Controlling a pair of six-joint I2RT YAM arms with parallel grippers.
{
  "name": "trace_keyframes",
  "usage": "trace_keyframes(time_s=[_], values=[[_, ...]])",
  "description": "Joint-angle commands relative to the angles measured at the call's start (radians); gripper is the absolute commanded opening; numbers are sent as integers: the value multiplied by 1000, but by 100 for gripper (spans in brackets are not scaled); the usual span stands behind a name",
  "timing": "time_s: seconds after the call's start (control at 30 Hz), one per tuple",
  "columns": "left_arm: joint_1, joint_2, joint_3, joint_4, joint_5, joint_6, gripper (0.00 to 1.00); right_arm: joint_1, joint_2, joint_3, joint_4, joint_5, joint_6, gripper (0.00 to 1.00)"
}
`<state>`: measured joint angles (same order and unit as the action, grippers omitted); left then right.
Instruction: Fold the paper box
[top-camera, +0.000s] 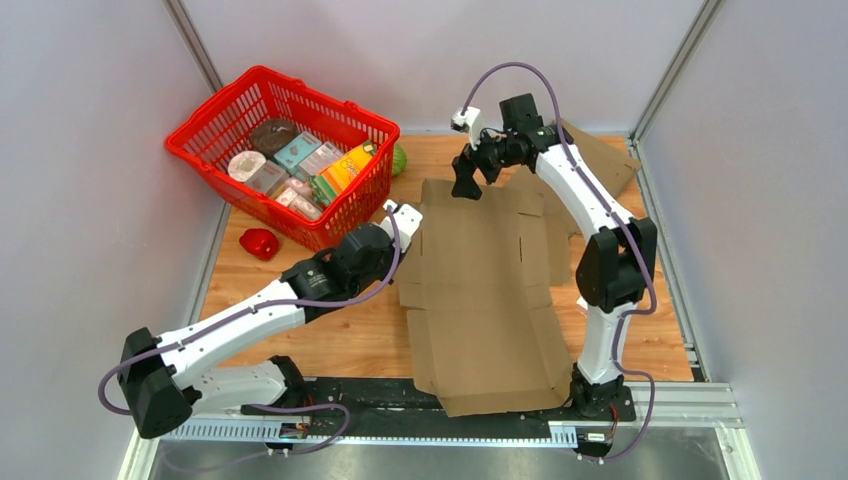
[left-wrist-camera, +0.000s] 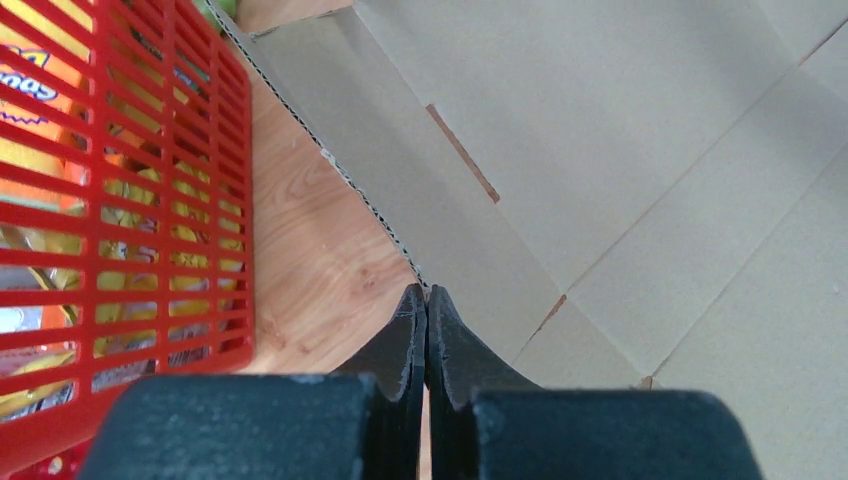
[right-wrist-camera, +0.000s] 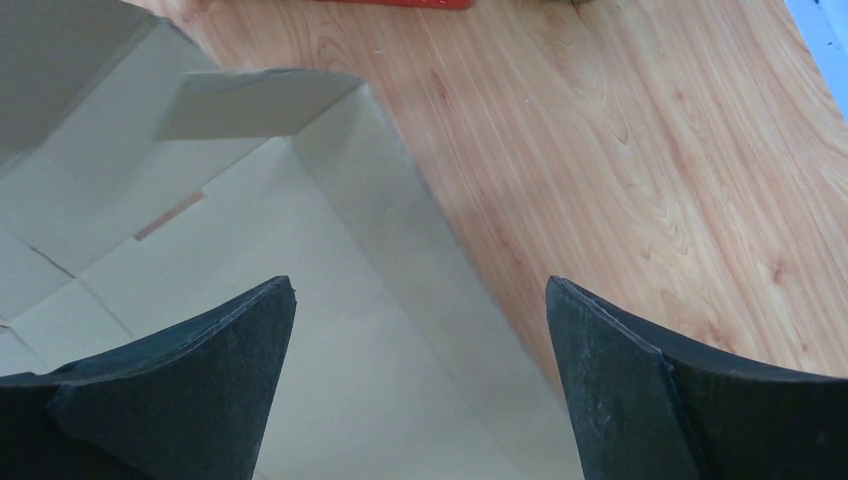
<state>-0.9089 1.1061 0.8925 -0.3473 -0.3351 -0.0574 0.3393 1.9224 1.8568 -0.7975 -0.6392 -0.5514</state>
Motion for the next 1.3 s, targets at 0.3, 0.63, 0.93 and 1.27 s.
trace_keyframes(time_s=[0.3,0.63,0.93,1.27], values=[[5,-25,-47,123,64,87,0,-48,254,315,-262,-244,-197,93],[11,-86,-81,162,39,83,0,-57,291,321,-281,-318,-183,61],[11,-146,-148,192,-97,-97,4,-54,138,154,-53,-188,7,0],[10,-86,-30,-269,-321,-468,33,13,-37,63,-83,82,96,0]])
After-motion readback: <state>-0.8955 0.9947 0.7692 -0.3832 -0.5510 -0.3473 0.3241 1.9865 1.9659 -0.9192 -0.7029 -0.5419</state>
